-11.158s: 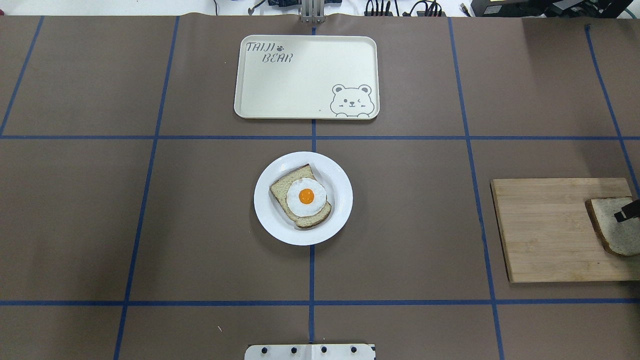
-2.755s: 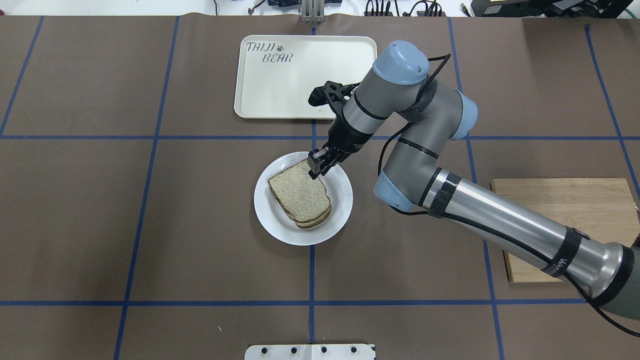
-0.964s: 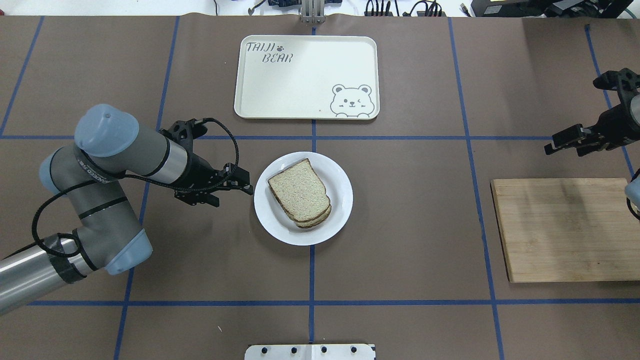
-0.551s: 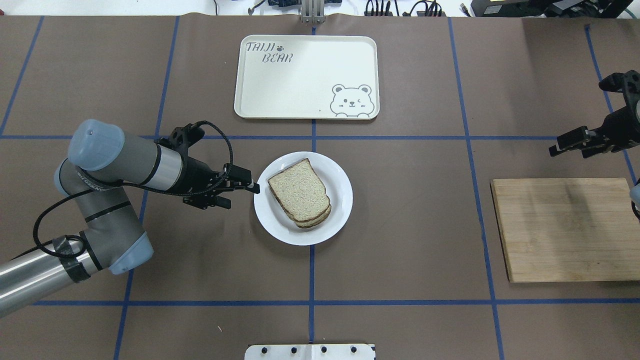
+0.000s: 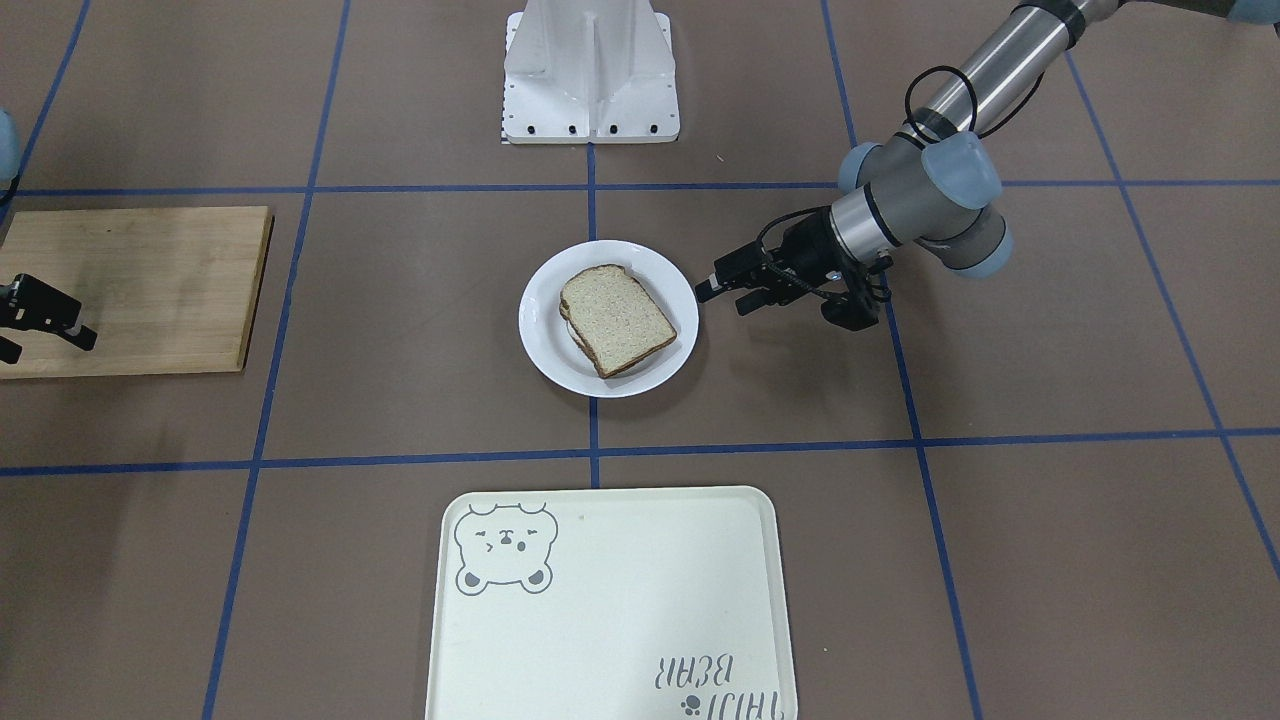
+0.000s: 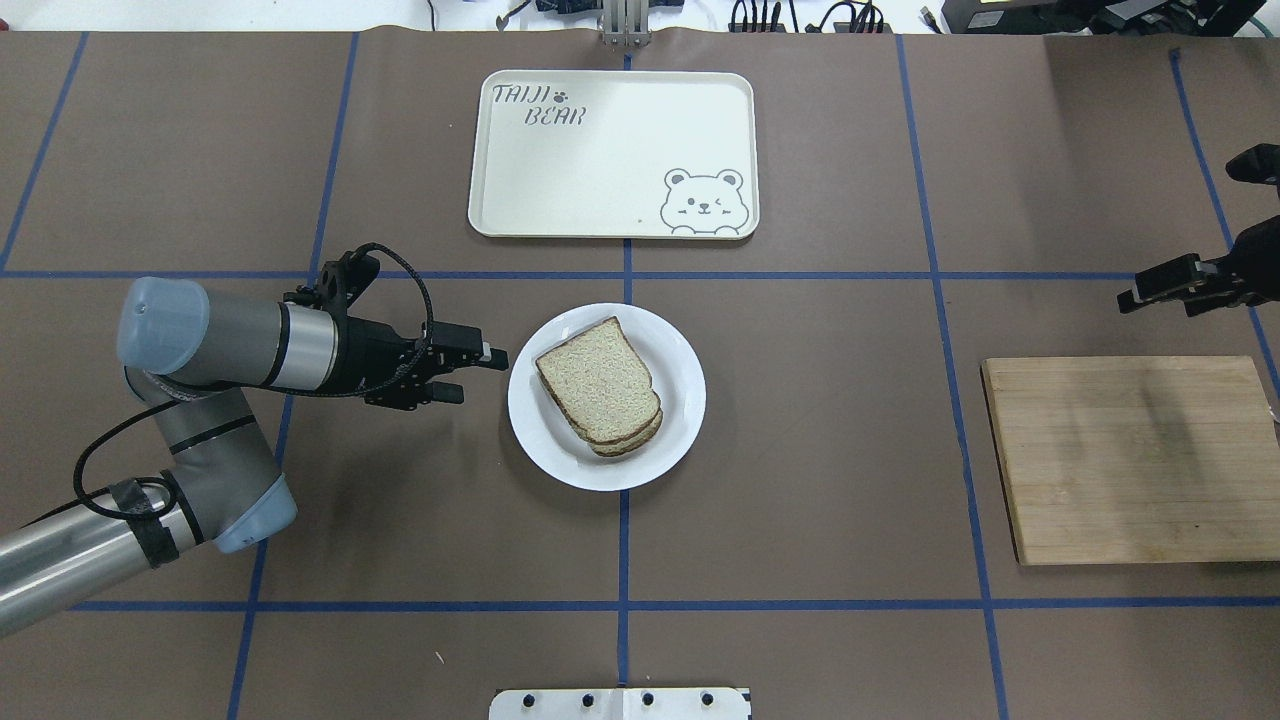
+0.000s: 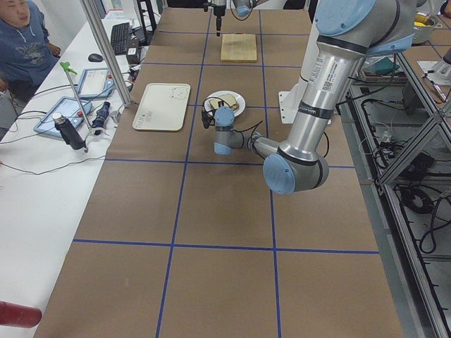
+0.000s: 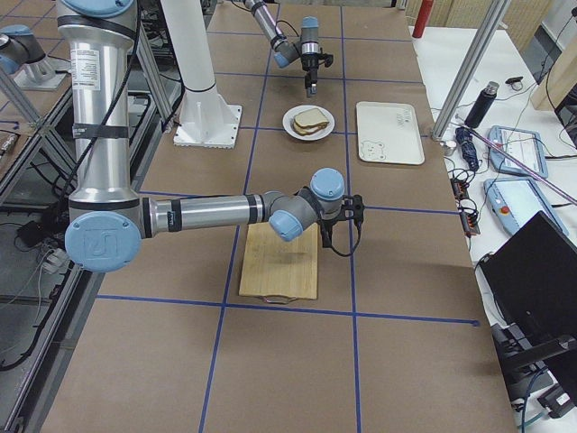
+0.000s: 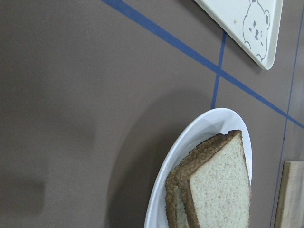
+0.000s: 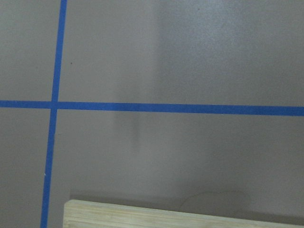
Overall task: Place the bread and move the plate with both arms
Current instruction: 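Close the left gripper on the plate rim nearest the left arm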
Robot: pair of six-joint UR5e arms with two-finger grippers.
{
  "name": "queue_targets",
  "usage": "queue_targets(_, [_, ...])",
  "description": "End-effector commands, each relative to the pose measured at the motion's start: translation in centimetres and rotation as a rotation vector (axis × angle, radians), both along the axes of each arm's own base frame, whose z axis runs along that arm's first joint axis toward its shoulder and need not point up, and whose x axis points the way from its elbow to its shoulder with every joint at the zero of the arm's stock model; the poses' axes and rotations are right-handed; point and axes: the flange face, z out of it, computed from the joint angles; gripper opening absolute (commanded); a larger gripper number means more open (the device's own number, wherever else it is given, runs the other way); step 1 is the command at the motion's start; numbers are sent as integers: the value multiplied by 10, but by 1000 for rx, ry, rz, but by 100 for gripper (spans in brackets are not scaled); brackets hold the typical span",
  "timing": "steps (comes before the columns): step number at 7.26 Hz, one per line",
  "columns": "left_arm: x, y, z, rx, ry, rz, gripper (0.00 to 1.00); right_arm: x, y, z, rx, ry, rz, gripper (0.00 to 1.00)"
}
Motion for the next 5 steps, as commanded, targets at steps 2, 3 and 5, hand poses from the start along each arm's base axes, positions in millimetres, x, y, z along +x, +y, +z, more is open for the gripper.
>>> queue_targets(2, [16,13,1,4,27,-16,97,22,16,24,55,51,-26,100])
queue_targets(3, [24,21,2,1,27,-3,96,27,22,36,100,92,-50,100])
queue_targets(5, [36,31,4,-2,21,19,90,38,19,32,85,132,-79,100])
